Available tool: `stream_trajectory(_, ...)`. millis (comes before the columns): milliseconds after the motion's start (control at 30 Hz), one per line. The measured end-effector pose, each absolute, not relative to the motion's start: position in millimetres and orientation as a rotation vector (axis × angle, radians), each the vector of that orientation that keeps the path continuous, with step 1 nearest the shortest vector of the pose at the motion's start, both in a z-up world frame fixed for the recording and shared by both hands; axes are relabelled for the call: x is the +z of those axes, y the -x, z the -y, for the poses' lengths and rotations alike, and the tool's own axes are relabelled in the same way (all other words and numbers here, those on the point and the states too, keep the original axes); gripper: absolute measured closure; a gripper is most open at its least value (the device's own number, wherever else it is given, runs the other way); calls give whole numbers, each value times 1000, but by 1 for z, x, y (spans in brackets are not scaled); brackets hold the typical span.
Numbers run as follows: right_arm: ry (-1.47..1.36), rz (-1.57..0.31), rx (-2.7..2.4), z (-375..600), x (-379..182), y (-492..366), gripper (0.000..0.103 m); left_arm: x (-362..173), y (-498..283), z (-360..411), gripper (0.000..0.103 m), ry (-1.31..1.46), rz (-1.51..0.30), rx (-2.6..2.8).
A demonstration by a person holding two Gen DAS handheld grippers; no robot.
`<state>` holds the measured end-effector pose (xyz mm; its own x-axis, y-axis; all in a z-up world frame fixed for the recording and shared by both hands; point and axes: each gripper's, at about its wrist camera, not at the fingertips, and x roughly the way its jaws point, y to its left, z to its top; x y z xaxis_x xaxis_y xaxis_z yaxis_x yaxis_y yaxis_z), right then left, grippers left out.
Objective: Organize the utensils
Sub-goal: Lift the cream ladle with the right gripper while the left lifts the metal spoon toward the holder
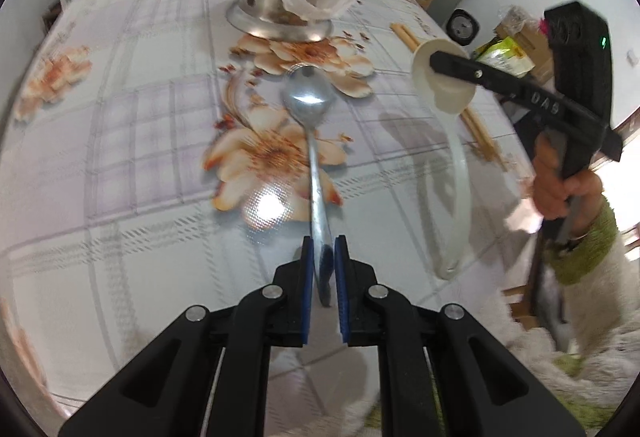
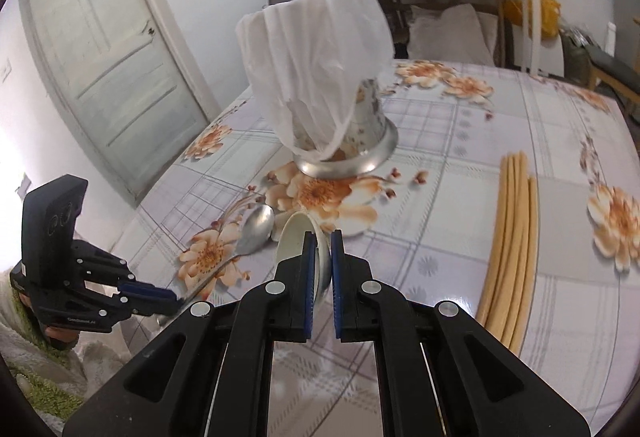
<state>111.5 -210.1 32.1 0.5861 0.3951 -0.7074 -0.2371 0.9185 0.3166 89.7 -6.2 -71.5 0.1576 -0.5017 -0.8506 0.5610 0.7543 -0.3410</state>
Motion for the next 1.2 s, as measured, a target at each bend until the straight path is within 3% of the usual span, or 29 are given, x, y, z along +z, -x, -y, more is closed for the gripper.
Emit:
stream_trajectory(167,-241,-871,370,216,26,-105,97,-59,-92,11,74,-29,-1159,-805)
stream_trajectory(600,-276,-867,368,222,23,-108,97,-50,-156,44,62,-208,-1011,-782)
stream_trajectory(1200,-303,-889,359,228,14,-116,97,-73,-180,81,63,-337,-980,-809)
